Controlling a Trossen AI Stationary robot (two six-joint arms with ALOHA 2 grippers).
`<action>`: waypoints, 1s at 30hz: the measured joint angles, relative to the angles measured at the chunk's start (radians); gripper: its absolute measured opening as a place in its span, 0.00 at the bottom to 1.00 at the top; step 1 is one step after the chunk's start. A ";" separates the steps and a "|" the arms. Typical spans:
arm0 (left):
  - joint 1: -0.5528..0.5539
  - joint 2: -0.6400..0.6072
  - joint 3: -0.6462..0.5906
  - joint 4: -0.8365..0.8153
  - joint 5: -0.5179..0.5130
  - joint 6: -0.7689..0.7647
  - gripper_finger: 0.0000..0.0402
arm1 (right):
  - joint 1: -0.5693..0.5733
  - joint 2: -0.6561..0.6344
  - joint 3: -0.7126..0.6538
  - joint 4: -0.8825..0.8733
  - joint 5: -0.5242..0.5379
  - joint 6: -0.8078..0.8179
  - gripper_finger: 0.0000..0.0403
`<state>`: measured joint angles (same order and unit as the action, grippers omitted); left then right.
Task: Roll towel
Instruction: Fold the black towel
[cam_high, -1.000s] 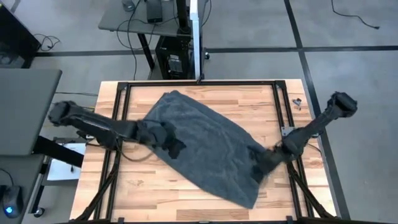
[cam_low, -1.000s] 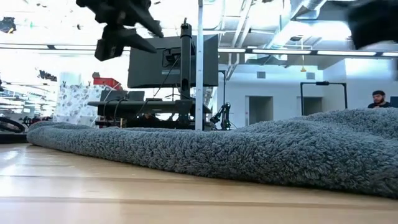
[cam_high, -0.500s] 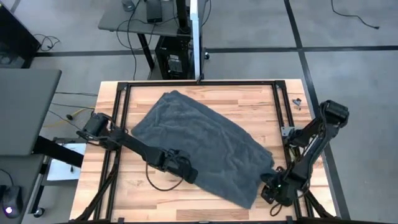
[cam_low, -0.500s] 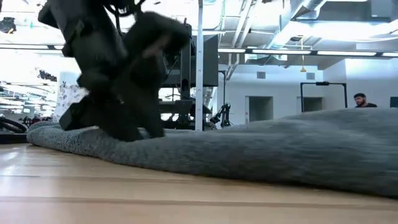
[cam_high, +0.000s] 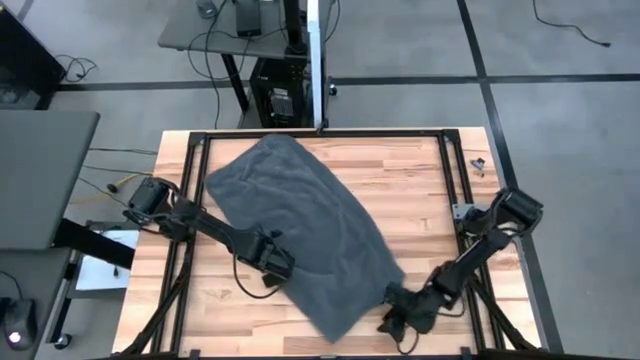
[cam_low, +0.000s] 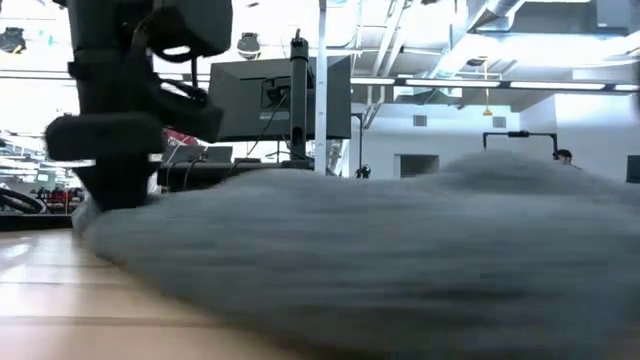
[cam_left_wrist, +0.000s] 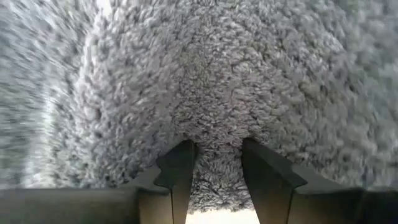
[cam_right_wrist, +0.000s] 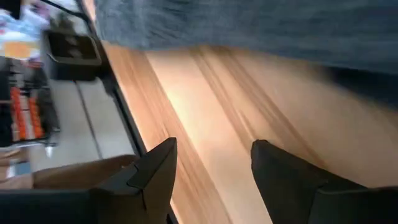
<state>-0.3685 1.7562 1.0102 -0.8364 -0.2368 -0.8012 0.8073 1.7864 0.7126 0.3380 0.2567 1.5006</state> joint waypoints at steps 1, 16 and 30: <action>0.000 -0.023 0.003 -0.008 -0.005 0.002 0.30 | -0.021 0.006 0.004 0.011 0.000 0.026 0.49; -0.084 -0.293 0.044 0.086 -0.055 -0.191 0.30 | -0.118 0.053 0.149 -0.160 0.066 0.393 0.49; -0.172 -0.263 0.045 0.157 -0.061 -0.219 0.30 | -0.158 0.249 0.324 0.015 0.076 0.217 0.45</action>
<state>-0.5409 1.4937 1.0554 -0.6796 -0.2977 -1.0207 0.6488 2.0355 1.0366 0.3531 0.3322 1.7179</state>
